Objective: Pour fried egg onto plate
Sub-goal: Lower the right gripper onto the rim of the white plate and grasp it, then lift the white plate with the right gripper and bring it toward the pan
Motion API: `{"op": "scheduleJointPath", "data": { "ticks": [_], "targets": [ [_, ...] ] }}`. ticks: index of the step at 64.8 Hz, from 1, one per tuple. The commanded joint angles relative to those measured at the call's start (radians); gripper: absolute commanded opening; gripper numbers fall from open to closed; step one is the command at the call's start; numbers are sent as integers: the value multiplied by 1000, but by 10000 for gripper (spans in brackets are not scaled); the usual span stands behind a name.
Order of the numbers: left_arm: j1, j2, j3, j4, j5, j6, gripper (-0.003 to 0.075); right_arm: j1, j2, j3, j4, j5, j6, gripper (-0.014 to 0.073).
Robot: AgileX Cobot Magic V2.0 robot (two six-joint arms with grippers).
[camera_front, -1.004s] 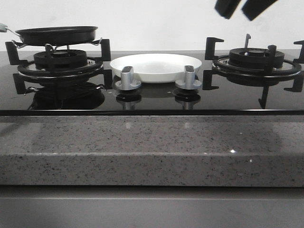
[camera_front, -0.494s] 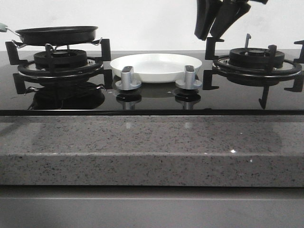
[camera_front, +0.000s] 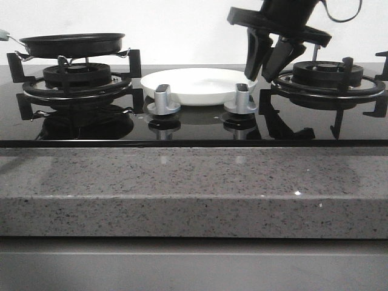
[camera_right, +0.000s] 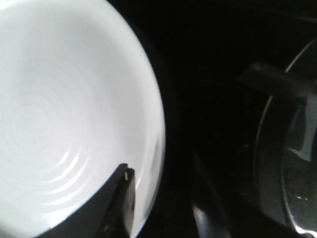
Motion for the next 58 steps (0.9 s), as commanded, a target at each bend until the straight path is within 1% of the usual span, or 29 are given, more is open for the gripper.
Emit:
{"op": "scheduleJointPath", "data": {
  "ticks": [1, 6, 10, 14, 20, 26, 33, 37, 46, 58],
  "targets": [
    [2, 15, -28, -7, -86, -6, 375, -6, -41, -35, 39, -17, -7, 304],
    [2, 15, -28, -7, -86, -6, 375, -6, -28, -36, 42, -16, -7, 302],
    [2, 15, -28, -7, -86, -6, 375, -6, -18, -36, 48, -16, -7, 281],
    [2, 15, -28, -7, -86, -6, 375, -6, -14, -36, 55, -17, -7, 233],
    [2, 15, -28, -7, -86, -6, 375, -6, -13, -36, 72, -36, -7, 138],
    [2, 15, -28, -7, -86, -6, 375, -6, -16, -36, 99, -77, -7, 48],
    [2, 15, -28, -7, -86, -6, 375, -7, -24, -36, 132, -113, -7, -37],
    [2, 15, -28, -7, -86, -6, 375, -7, -29, -36, 145, -121, -7, -70],
    [2, 15, -28, -7, -86, -6, 375, -8, -63, -36, 149, -112, -7, -68],
    [2, 15, -28, -7, -86, -6, 375, -8, -172, -26, 147, -56, -10, -68]
  ]
}}
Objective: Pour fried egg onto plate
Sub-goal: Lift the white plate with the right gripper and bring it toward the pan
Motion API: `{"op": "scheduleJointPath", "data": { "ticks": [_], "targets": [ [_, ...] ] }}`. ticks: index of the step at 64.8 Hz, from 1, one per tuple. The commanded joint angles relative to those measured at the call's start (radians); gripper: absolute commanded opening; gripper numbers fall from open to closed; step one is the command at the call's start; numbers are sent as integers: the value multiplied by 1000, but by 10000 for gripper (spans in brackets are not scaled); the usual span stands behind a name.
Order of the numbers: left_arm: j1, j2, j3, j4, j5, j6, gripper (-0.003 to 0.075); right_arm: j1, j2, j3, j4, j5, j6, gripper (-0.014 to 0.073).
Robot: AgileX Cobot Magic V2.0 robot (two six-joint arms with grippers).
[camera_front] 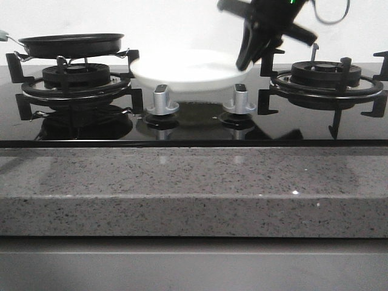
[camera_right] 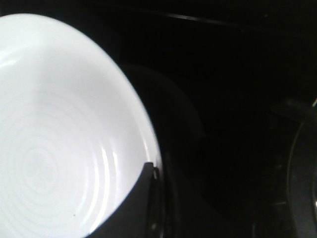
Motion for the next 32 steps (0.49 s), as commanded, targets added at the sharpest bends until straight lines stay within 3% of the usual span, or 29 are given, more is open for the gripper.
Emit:
{"op": "scheduleJointPath", "data": {
  "ticks": [1, 8, 32],
  "targets": [
    [2, 15, -28, -7, -86, -6, 375, -4, -145, -13, 41, 5, -11, -68],
    [2, 15, -28, -7, -86, -6, 375, -1, -243, 59, 40, -11, -38, -68],
    [2, 15, -28, -7, -86, -6, 375, 25, -630, 643, 47, -308, -133, -68]
  ]
}}
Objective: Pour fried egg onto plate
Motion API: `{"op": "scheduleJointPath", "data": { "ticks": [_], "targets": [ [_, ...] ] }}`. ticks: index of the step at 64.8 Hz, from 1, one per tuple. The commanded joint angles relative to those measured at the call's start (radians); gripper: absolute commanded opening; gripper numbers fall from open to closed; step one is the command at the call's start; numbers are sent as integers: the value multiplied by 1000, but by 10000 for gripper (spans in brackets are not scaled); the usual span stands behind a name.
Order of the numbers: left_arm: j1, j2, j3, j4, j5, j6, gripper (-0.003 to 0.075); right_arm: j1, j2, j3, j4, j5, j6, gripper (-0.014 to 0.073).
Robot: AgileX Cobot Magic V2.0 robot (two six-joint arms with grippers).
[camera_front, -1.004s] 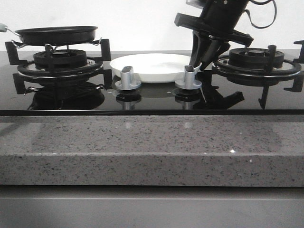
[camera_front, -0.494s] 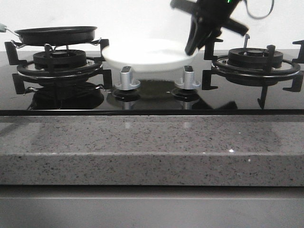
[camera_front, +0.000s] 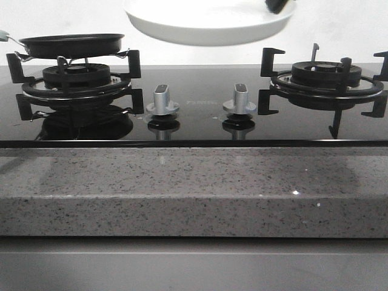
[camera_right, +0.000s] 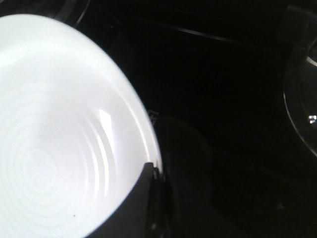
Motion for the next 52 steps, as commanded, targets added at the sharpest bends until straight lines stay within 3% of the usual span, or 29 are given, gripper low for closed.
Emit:
{"op": "scheduleJointPath", "data": {
  "ticks": [1, 17, 28, 52],
  "targets": [
    [2, 15, -28, -7, -86, -6, 375, 8, -110, 95, 33, -135, -20, -68],
    [2, 15, -28, -7, -86, -6, 375, 53, -118, 225, 32, -234, -20, -68],
    [2, 15, -28, -7, -86, -6, 375, 99, -67, 227, 24, -302, -20, -68],
    [2, 15, -28, -7, -86, -6, 375, 100, -10, 227, 22, -307, -20, -68]
  ]
}}
